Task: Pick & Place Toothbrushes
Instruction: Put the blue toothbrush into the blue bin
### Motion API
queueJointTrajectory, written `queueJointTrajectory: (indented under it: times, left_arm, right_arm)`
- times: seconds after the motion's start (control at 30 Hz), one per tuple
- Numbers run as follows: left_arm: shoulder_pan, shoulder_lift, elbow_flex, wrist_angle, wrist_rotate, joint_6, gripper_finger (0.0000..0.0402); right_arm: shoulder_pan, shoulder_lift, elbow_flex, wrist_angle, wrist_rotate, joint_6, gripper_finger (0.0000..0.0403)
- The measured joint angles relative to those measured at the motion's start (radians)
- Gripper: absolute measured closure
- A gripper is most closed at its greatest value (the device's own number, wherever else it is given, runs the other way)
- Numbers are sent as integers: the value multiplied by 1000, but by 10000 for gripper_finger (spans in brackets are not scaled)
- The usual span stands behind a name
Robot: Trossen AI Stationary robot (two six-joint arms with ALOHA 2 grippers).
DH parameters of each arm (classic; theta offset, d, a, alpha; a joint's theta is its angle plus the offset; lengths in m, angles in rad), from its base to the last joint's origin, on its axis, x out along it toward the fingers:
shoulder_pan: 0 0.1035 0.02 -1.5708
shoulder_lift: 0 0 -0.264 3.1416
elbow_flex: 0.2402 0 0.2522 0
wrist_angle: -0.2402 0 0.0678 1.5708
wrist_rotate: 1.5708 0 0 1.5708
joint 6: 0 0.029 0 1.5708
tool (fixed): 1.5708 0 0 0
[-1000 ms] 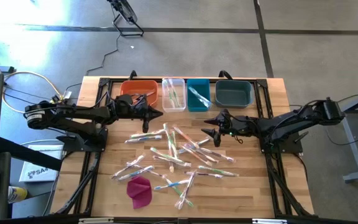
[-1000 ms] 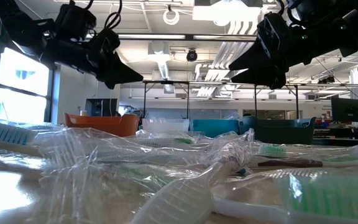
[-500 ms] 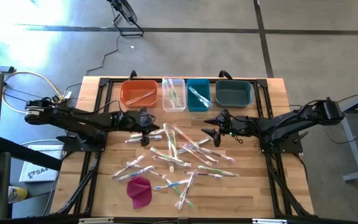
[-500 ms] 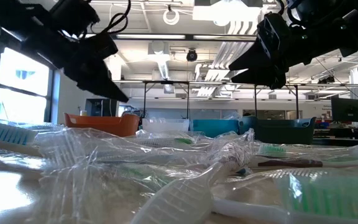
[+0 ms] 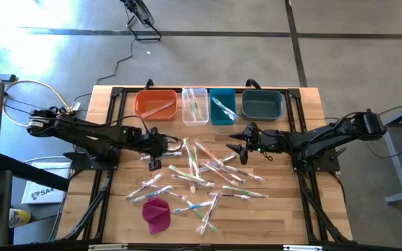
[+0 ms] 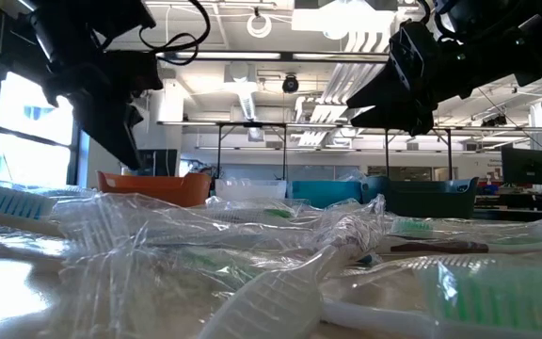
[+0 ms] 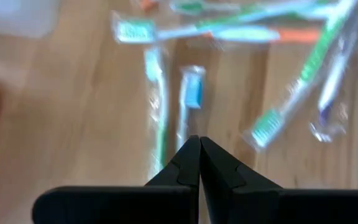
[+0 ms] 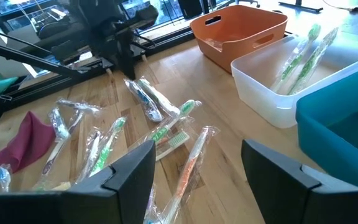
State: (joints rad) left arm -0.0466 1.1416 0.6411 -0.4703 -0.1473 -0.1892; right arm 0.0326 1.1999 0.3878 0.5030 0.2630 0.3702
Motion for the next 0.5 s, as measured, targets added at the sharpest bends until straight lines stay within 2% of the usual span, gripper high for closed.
queueJointTrajectory:
  times: [0.2,0.5]
  left_arm:
    - [-20,0,1,-64,15,-35,396]
    - [-20,0,1,-56,15,-28,396]
  right_arm:
    - [0,0,0,0,0,0,172]
    - [0,0,0,0,0,0,172]
